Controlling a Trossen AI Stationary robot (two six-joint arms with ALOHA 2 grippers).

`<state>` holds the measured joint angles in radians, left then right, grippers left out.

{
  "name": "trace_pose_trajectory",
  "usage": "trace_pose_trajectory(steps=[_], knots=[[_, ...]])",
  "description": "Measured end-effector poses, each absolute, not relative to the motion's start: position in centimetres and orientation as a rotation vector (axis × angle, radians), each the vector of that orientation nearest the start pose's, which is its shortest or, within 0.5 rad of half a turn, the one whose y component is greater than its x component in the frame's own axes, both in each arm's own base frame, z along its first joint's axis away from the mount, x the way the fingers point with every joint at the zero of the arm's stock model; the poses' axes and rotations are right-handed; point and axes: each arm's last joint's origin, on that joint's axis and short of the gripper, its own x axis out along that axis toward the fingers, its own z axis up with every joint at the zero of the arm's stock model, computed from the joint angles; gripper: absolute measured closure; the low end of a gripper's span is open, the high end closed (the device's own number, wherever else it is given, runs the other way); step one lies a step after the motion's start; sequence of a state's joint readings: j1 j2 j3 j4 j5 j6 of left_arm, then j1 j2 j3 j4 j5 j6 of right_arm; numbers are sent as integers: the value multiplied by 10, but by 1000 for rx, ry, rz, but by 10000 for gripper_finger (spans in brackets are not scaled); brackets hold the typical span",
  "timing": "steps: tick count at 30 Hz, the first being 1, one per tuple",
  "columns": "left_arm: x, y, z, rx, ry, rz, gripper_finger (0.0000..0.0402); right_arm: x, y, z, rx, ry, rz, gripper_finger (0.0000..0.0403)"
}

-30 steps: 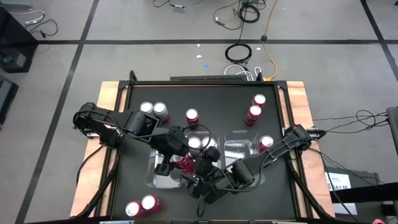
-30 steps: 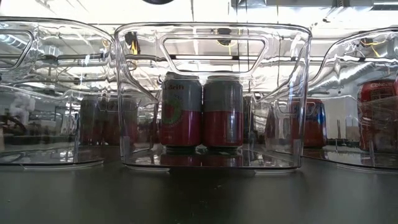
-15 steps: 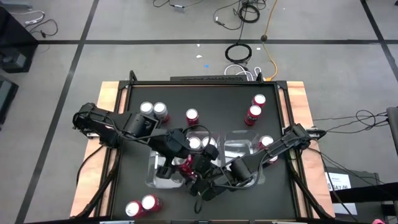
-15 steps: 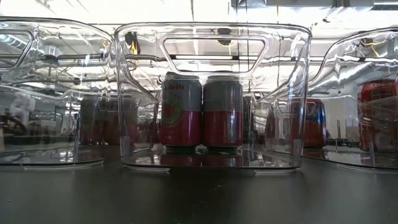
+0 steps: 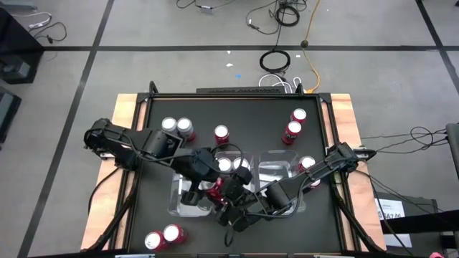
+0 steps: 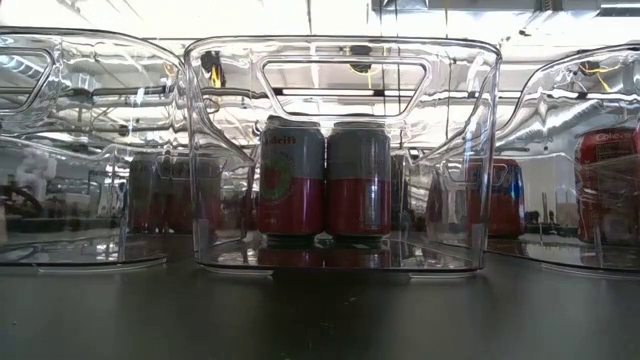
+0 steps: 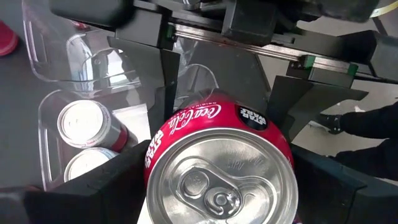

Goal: Sort soda cans
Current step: Put the red soda can into the right transparent bin

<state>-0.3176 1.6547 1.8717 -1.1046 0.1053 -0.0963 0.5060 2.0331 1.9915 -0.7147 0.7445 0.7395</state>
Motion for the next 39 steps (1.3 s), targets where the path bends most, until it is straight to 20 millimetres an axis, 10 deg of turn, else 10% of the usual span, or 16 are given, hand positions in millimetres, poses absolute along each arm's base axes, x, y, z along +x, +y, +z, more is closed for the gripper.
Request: trace_pose_trajectory(steps=[27,39], knots=[[313,-97,407,2,879,-321,27,395,202,327,297,532,-438,101],[251,-66,454,12,754,-156,27,333,215,337,462,539,-685,101]])
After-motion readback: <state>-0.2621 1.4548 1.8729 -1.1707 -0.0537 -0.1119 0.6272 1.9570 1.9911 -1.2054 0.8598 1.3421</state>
